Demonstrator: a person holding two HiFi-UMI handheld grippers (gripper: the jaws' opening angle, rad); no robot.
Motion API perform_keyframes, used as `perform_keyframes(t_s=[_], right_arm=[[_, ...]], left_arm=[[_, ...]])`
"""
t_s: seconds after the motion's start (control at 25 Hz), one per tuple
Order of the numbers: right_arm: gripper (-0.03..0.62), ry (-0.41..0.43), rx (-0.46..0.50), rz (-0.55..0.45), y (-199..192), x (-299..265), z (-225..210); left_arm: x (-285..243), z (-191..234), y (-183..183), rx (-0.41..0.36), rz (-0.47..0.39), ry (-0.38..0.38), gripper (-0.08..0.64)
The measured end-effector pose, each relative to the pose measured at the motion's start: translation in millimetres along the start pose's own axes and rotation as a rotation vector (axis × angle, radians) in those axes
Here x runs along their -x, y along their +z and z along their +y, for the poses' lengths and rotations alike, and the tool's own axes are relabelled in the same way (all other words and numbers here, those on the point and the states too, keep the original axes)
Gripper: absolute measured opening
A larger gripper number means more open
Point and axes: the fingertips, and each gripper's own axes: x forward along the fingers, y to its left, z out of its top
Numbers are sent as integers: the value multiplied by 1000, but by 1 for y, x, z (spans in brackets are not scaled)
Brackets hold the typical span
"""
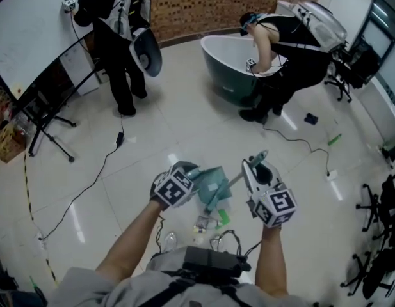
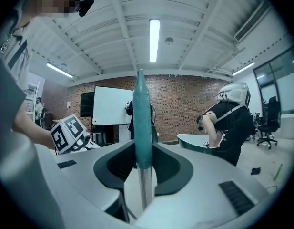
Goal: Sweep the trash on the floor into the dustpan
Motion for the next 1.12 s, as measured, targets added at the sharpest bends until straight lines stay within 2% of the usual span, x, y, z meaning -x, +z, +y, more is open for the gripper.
perform_keyframes(t_s=[0.32,0.6,1.12], right_arm=[[98,-65,53,-16,5,21,-2],[98,-78,38,-23,5,33,-2],[97,-91,25,-21,4,38,-1]], left_arm=[[9,-14,27,-24,-50,-10,107],[2,-25,27,-52,-24,-27,107],[-1,-22,18,-48,11,-27,107]])
